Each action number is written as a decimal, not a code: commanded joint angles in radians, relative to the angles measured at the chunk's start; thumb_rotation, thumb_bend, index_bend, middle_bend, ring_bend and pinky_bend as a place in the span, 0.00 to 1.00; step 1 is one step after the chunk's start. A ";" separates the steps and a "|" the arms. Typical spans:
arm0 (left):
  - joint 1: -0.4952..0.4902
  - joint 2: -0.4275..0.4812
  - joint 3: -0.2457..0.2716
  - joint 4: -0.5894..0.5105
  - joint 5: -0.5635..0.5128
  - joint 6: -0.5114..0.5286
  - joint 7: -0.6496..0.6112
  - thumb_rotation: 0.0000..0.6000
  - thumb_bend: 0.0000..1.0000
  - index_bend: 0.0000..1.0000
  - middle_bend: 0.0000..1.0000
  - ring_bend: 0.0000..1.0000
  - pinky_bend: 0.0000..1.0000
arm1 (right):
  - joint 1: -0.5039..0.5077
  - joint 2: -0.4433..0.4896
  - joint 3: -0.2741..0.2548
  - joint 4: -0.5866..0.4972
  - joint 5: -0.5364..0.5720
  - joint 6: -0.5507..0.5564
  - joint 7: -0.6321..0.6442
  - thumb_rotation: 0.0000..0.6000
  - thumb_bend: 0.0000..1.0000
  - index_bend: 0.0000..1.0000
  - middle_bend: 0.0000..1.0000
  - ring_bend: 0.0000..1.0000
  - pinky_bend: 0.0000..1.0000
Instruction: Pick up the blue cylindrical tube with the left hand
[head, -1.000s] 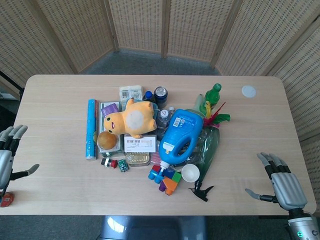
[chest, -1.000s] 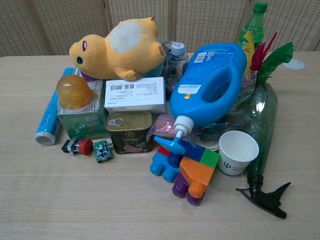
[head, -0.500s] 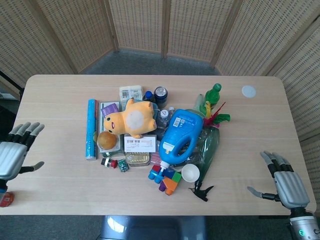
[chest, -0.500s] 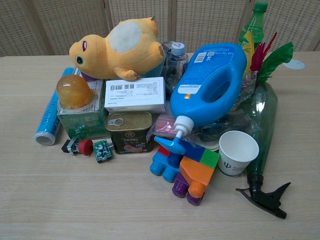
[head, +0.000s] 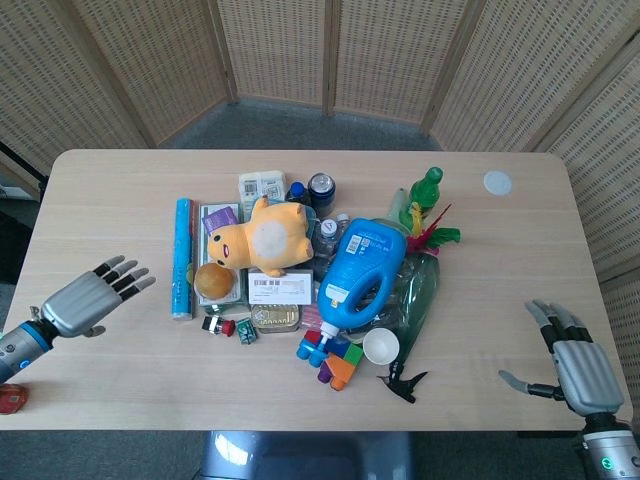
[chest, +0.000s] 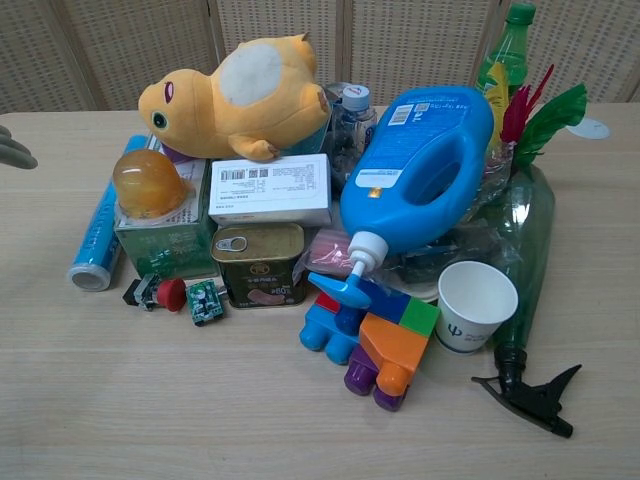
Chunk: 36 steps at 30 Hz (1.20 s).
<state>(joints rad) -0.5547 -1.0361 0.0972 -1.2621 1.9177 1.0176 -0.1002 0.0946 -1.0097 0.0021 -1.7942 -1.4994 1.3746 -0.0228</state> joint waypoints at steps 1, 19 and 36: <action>-0.001 -0.029 0.021 0.041 -0.007 -0.012 0.013 1.00 0.00 0.00 0.00 0.00 0.00 | 0.001 0.000 0.001 0.003 0.000 0.000 0.002 0.48 0.00 0.00 0.00 0.00 0.00; -0.110 -0.229 -0.050 0.108 -0.172 -0.196 0.192 1.00 0.00 0.00 0.00 0.00 0.00 | 0.005 -0.005 0.001 0.008 0.007 -0.013 0.001 0.48 0.00 0.00 0.00 0.00 0.00; -0.152 -0.395 -0.060 0.207 -0.296 -0.299 0.344 1.00 0.00 0.00 0.00 0.00 0.00 | 0.004 0.005 0.005 0.008 0.018 -0.016 0.032 0.48 0.00 0.00 0.00 0.00 0.00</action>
<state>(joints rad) -0.7037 -1.4180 0.0401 -1.0666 1.6332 0.7255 0.2328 0.0986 -1.0052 0.0074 -1.7864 -1.4819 1.3589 0.0088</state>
